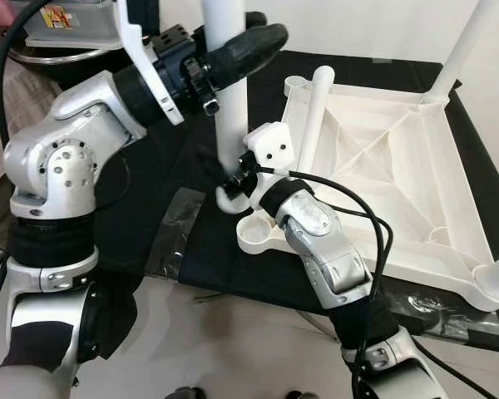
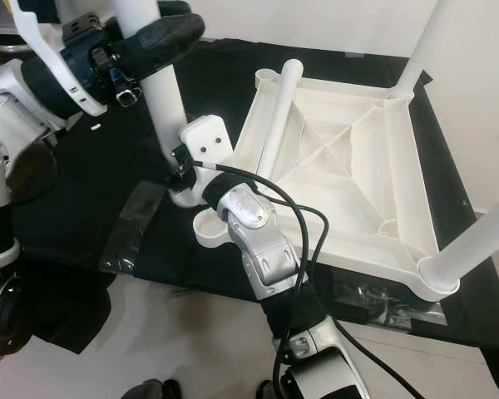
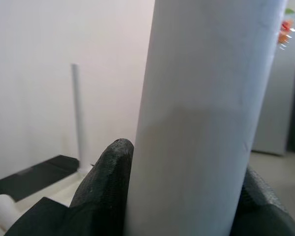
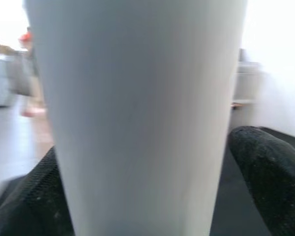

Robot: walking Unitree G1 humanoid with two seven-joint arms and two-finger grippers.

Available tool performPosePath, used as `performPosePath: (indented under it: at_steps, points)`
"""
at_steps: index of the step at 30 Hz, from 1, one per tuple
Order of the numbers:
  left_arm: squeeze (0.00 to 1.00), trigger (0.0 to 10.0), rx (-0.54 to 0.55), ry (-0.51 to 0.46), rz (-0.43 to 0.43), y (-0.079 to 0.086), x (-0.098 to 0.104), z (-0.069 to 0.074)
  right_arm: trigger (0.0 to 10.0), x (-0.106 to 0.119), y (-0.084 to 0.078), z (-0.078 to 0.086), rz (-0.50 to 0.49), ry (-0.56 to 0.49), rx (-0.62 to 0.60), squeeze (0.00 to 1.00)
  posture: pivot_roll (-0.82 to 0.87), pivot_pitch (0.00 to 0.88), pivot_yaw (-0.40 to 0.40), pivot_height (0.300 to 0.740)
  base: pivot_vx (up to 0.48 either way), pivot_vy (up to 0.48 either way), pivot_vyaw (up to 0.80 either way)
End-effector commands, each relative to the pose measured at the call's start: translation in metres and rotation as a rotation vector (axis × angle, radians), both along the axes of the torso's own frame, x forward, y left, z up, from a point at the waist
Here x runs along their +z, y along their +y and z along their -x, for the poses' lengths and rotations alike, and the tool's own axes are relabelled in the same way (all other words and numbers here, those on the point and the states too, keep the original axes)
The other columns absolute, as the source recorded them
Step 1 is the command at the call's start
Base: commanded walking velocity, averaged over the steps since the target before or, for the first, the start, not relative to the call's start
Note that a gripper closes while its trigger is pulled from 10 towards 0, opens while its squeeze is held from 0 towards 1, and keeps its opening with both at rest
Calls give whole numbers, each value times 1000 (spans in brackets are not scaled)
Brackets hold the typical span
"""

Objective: Building children table

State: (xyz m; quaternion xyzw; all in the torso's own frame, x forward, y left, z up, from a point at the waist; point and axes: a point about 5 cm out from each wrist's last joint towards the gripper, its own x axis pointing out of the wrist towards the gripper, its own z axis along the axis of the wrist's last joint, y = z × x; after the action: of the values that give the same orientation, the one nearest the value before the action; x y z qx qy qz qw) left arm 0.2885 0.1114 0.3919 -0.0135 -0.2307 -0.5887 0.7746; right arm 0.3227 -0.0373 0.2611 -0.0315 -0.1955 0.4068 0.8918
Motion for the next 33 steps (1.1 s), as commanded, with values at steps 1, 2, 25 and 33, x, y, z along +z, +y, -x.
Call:
performPosePath:
  at_steps: [1,2,25,33]
  points:
    - [0,0,-108,7,-86,-13,-6,6,10000,15,6,8,6,-31,136,1000,-44,102,21,740,0,0,0]
    - [0,0,-108,7,-86,-13,-6,6,10000,15,6,8,6,-31,136,1000,-44,102,21,740,0,0,0]
    - [0,0,-357,33,-215,-35,-24,10,0,6,11,19,210,131,710,0,-41,73,13,740,0,0,0]
    - [0,0,-380,26,-211,-40,-24,16,0,2,7,16,258,154,720,0,-35,62,12,740,0,0,0]
